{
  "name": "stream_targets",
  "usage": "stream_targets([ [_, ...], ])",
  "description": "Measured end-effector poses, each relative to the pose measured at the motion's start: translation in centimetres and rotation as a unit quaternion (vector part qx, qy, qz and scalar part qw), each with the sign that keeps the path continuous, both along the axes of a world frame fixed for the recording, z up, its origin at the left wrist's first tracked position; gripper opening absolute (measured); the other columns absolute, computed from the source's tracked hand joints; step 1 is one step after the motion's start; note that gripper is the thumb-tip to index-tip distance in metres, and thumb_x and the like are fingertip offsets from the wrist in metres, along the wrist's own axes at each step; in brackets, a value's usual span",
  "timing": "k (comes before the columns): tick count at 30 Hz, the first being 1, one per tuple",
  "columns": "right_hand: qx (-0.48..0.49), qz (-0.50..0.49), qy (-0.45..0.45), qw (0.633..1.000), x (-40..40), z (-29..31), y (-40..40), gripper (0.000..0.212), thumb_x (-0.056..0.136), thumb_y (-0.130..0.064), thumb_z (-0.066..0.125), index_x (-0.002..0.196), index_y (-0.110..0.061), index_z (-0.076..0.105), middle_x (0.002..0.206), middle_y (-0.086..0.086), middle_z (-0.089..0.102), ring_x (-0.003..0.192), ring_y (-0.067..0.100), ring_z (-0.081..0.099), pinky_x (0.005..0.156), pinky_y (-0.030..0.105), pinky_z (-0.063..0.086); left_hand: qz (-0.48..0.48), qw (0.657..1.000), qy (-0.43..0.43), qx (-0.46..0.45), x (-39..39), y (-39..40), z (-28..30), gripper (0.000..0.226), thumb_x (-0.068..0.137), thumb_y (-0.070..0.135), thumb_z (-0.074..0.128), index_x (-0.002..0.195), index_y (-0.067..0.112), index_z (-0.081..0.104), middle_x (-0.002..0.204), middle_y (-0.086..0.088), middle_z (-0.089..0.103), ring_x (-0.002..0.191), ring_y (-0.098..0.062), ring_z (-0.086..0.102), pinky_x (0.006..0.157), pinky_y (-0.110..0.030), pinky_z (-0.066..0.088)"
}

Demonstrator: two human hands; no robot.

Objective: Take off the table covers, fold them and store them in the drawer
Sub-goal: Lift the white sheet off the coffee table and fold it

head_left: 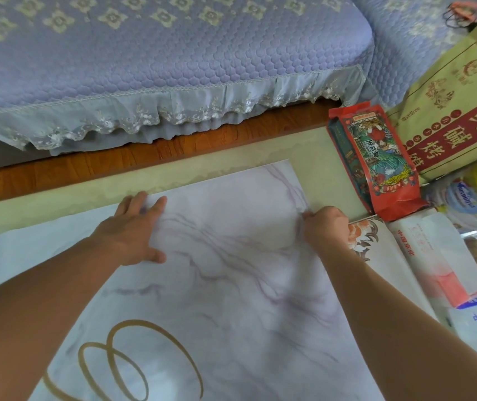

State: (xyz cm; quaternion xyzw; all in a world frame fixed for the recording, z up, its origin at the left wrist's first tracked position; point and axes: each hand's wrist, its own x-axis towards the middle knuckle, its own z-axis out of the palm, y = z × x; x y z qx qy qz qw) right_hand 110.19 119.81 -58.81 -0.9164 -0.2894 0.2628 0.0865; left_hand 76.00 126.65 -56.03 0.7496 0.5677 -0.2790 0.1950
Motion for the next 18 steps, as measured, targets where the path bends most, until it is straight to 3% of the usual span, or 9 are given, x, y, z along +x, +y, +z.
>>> stream_targets([
  [2,-0.002,-0.013,0.001,1.000,-0.1,0.1,0.0,0.042,0.100,-0.030,0.054,0.121,0.006,0.060,0.127,0.024,0.057,0.118,0.042,0.056,0.100,0.044,0.048,0.012,0.999,0.010,0.028,0.2,-0.5,-0.3,0.124,0.076,0.061,0.079,0.159,0.036,-0.009,0.164,-0.002,-0.025,0.154,-0.032,-0.017,0.121,-0.054,0.022],
  [4,0.001,-0.013,-0.008,1.000,-0.6,0.3,-0.1,0.043,0.101,-0.029,0.053,0.125,0.006,0.056,0.131,0.024,0.055,0.120,0.043,0.055,0.101,0.045,0.046,0.018,0.995,-0.006,0.095,0.8,-3.0,-0.3,0.108,0.085,0.050,0.075,0.161,0.032,0.001,0.165,-0.010,-0.018,0.155,-0.038,-0.007,0.122,-0.056,0.020],
  [7,0.045,-0.002,-0.027,0.999,-1.3,1.1,-0.7,0.042,0.099,-0.022,0.056,0.131,0.001,0.042,0.138,0.021,0.045,0.121,0.044,0.052,0.098,0.047,0.041,-0.008,0.970,-0.136,0.199,0.4,-11.3,-0.6,0.070,0.086,0.038,0.066,0.148,0.016,0.045,0.154,-0.023,0.032,0.136,-0.045,0.038,0.108,-0.054,0.042],
  [9,0.084,0.051,-0.076,0.992,-1.8,1.3,-1.4,0.044,0.094,-0.013,0.054,0.133,-0.005,0.037,0.138,0.020,0.039,0.117,0.045,0.052,0.098,0.051,0.039,0.037,0.953,-0.206,0.219,-1.1,-19.3,-0.9,0.058,0.086,0.039,0.055,0.137,0.010,0.057,0.142,-0.022,0.047,0.125,-0.044,0.049,0.106,-0.052,0.044],
  [12,0.129,0.209,-0.221,0.944,-4.7,0.2,-4.3,0.064,0.081,-0.002,0.053,0.143,-0.011,0.036,0.147,0.020,0.037,0.128,0.042,0.041,0.106,0.054,0.032,0.117,0.952,-0.198,0.204,-4.4,-30.3,-0.6,0.052,0.092,0.036,0.050,0.135,0.008,0.059,0.141,-0.020,0.046,0.128,-0.042,0.047,0.112,-0.050,0.037],
  [13,0.159,0.254,-0.227,0.927,-6.8,-0.3,-6.1,0.066,0.080,-0.001,0.054,0.143,-0.009,0.039,0.148,0.022,0.038,0.130,0.042,0.039,0.109,0.052,0.031,0.142,0.951,-0.187,0.200,-5.6,-33.3,-0.5,0.052,0.093,0.036,0.049,0.136,0.007,0.059,0.143,-0.021,0.045,0.129,-0.043,0.046,0.112,-0.051,0.036],
  [16,0.231,0.369,-0.099,0.895,-15.3,-1.1,-15.3,0.058,0.077,-0.002,0.063,0.134,-0.002,0.055,0.140,0.027,0.048,0.127,0.044,0.043,0.110,0.052,0.035,0.194,0.956,-0.144,0.169,-9.5,-40.0,-0.3,0.056,0.100,0.042,0.041,0.141,0.005,0.055,0.150,-0.023,0.040,0.137,-0.046,0.039,0.114,-0.058,0.032],
  [18,0.221,0.441,-0.004,0.870,-21.1,-0.6,-22.9,0.051,0.080,-0.002,0.064,0.131,-0.002,0.059,0.138,0.026,0.051,0.127,0.046,0.046,0.107,0.055,0.038,0.200,0.960,-0.123,0.151,-11.3,-42.6,-0.3,0.058,0.104,0.044,0.031,0.145,0.006,0.050,0.156,-0.022,0.036,0.144,-0.045,0.033,0.115,-0.061,0.030],
])
